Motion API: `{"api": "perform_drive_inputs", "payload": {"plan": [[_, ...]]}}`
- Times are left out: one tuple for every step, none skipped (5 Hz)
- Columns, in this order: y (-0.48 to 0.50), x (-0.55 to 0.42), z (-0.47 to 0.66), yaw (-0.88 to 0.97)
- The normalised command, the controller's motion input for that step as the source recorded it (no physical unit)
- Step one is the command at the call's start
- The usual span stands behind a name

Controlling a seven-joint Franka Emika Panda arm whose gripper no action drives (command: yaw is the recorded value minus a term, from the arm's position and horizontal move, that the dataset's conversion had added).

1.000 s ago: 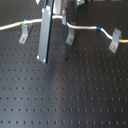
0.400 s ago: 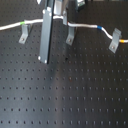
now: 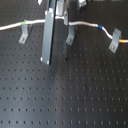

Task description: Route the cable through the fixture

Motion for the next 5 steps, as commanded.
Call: {"api": "perform_drive_inputs", "payload": {"plan": [[-0.328, -0.045, 0.23, -0.07], [0.002, 0.005, 0.17, 0.0], [-0.342, -0.108, 0.24, 0.0], [-0.154, -0.189, 0.01, 0.21], [0.0, 0.0, 0.0, 0.01]]}}
